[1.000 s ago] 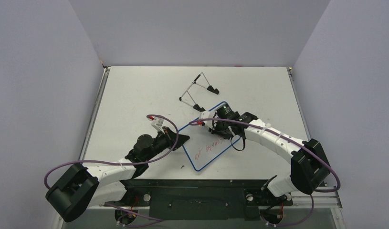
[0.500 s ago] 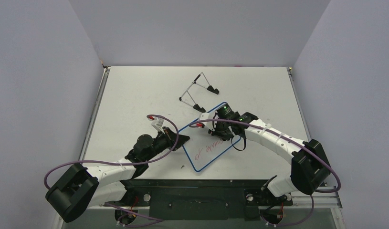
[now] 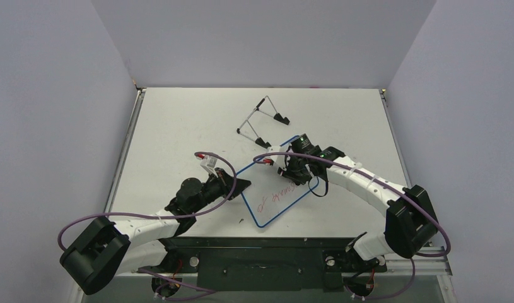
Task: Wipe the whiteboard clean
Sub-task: Erase the whiteboard at the center of the board.
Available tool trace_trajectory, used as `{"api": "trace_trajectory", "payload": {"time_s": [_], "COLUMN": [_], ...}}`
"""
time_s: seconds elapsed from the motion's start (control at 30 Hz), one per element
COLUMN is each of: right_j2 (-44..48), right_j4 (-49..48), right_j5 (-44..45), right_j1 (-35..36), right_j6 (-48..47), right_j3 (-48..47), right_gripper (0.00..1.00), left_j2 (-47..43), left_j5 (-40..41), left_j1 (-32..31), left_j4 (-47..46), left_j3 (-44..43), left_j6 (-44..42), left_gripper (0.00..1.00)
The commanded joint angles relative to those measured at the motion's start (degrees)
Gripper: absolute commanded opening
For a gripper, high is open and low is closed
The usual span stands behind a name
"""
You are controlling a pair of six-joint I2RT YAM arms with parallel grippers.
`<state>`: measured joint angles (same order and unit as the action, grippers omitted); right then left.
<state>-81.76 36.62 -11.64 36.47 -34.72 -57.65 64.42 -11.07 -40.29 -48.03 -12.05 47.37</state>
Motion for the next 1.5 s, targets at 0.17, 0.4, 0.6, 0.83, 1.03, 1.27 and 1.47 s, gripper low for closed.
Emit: {"api": "trace_trajectory", "payload": {"time_s": [0.17, 0.4, 0.6, 0.83, 1.03, 1.27, 1.47], "right_j2": [1.4, 0.84, 3.3, 2.44, 2.54, 2.05, 2.88], "right_j4": [-3.12, -5.58, -9.53, -1.98, -11.54, -12.05, -3.44], "right_j5": [-1.12, 1.19, 2.53, -6.6, 4.56, 5.75, -7.32], "right_j1": [1.36, -0.19, -5.92, 0.88, -3.05, -5.9, -1.09], "right_j6": [0.28, 2.8, 6.16, -2.03, 7.22, 9.07, 0.45], "right_j3": [0.06, -0.75, 1.25, 0.39, 0.83, 1.05, 0.15], "right_gripper": [0.0, 0.0, 0.0, 0.0, 0.0, 0.0, 0.0], "left_j2": [-0.72, -1.94, -1.03, -0.66, -1.55, 0.26, 0.02], "left_j5": [-6.65, -6.61, -7.17, -7.49, -7.48, -8.77, -9.07], "left_j1": [-0.79, -0.82, -0.82, -0.8, -0.76, -0.79, -0.88], "left_j4": [-2.74, -1.68, -2.34, -3.47, -2.56, -3.91, -4.02], "left_j3": [-3.25, -3.08, -3.31, -3.1, -2.9, -3.7, -3.46], "left_j6": [-1.54, -1.96, -2.26, -1.79, -2.01, -2.14, -2.02], "left_gripper": [0.0, 0.0, 0.0, 0.0, 0.0, 0.0, 0.0]}}
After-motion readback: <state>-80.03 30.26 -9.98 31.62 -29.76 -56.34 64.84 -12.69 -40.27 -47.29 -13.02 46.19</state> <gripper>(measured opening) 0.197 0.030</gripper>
